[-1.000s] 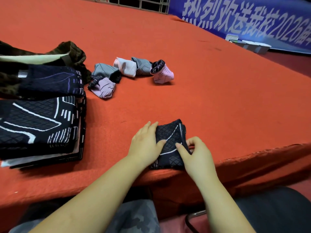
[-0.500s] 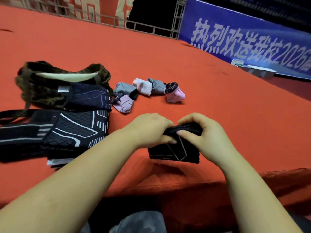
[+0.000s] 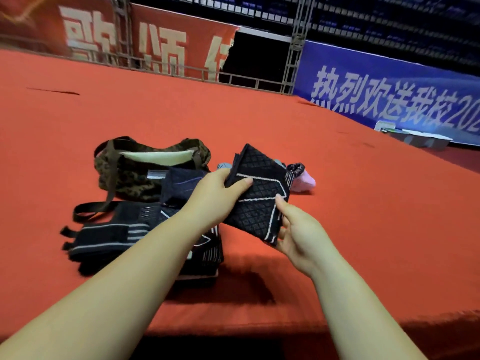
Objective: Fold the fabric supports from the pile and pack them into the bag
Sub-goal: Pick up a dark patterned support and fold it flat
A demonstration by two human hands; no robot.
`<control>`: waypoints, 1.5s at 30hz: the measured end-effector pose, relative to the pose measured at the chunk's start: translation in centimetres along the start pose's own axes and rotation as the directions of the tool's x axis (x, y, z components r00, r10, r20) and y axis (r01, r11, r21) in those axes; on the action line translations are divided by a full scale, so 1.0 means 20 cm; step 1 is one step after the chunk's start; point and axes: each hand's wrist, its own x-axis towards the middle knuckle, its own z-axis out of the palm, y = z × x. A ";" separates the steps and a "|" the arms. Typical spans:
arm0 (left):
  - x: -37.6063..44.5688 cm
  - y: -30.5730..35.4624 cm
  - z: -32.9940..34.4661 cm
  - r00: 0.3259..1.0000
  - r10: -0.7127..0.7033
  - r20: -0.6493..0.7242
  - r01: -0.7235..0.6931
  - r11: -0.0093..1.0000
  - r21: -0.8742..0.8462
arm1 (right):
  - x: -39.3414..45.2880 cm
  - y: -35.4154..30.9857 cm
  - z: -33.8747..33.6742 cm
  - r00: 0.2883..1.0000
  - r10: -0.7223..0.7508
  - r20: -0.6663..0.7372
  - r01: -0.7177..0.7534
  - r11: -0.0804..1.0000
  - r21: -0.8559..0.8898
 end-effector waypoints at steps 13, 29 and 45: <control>0.37 -0.31 -0.45 0.943 -0.307 -0.131 0.333 0.889 0.313 | 0.60 -0.10 0.51 0.964 -0.257 -0.073 0.137 0.711 -0.689; 0.36 -0.56 -0.39 0.896 -0.394 -0.206 0.437 0.696 0.570 | 0.80 0.11 0.52 0.978 -0.208 -0.028 0.054 0.374 -0.926; 0.36 -0.61 -0.44 0.862 -0.333 0.381 -0.135 0.574 0.807 | 0.80 0.11 0.50 0.883 0.059 0.465 0.469 -0.108 -0.877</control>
